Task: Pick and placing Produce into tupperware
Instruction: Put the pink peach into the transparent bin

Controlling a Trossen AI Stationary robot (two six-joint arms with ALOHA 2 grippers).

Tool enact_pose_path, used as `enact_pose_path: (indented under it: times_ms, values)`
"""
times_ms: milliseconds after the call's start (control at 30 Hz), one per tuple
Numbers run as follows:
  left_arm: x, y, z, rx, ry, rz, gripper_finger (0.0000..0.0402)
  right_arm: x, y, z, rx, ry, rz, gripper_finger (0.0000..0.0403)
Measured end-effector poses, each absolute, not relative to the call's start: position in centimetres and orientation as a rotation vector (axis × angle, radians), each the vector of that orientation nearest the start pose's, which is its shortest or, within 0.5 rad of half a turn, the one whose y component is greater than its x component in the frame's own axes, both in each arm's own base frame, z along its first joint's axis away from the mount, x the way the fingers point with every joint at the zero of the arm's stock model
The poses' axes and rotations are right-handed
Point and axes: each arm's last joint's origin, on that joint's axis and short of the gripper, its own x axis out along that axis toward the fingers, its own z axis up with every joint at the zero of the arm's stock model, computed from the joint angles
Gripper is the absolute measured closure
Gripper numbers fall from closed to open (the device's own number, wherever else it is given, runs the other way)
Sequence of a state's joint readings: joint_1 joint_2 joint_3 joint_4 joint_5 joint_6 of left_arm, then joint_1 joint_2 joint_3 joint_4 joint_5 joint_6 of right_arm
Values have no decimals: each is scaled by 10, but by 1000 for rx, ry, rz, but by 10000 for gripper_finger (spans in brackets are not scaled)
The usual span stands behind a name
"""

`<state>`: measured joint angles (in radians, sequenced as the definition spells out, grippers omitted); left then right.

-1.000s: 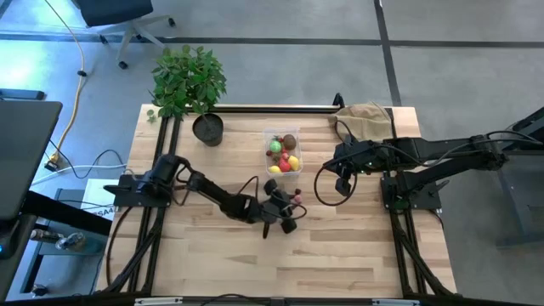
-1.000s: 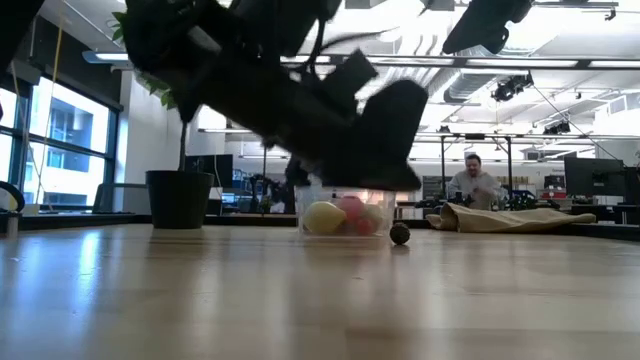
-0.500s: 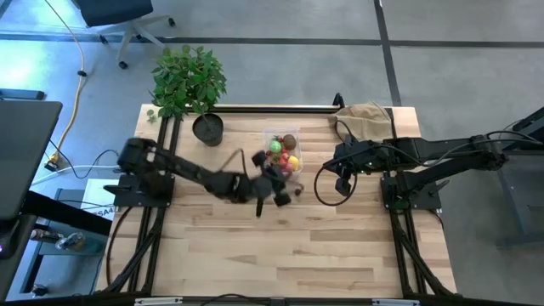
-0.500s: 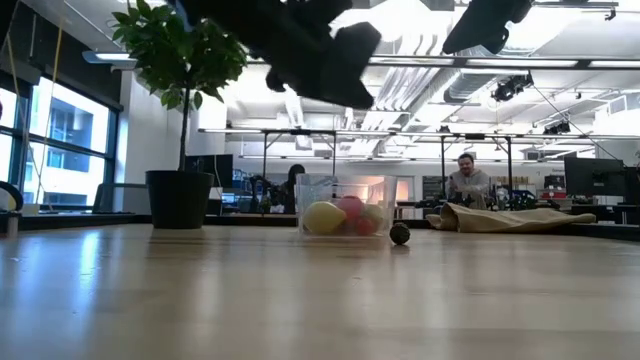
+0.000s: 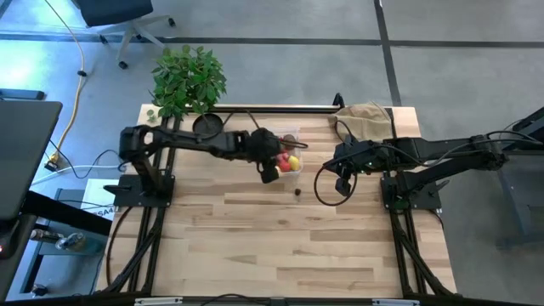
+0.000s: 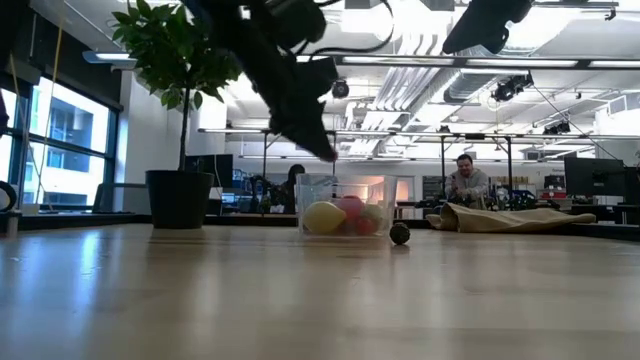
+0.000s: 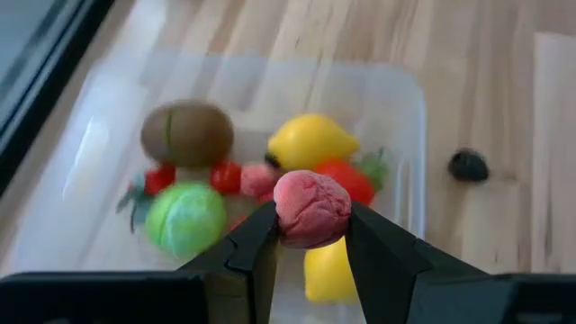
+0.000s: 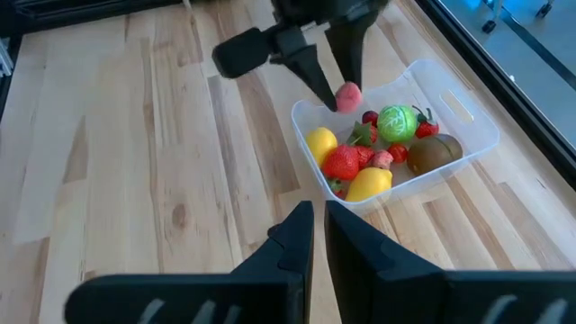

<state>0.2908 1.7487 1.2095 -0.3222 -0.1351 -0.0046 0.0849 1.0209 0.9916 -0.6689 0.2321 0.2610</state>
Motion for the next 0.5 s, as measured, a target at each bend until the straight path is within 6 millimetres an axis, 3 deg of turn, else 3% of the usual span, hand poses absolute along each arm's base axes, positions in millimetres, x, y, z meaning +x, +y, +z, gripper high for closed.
enact_pose_path:
  times_ms: [100, 500]
  values:
    - [360, 116, 218, -79, 902, 382, 290, 202, 10, 320, 140, 666, -230, 379]
    - [380, 126, 192, -90, 1037, 298, 289, 202, 11, 320, 140, 666, -229, 379]
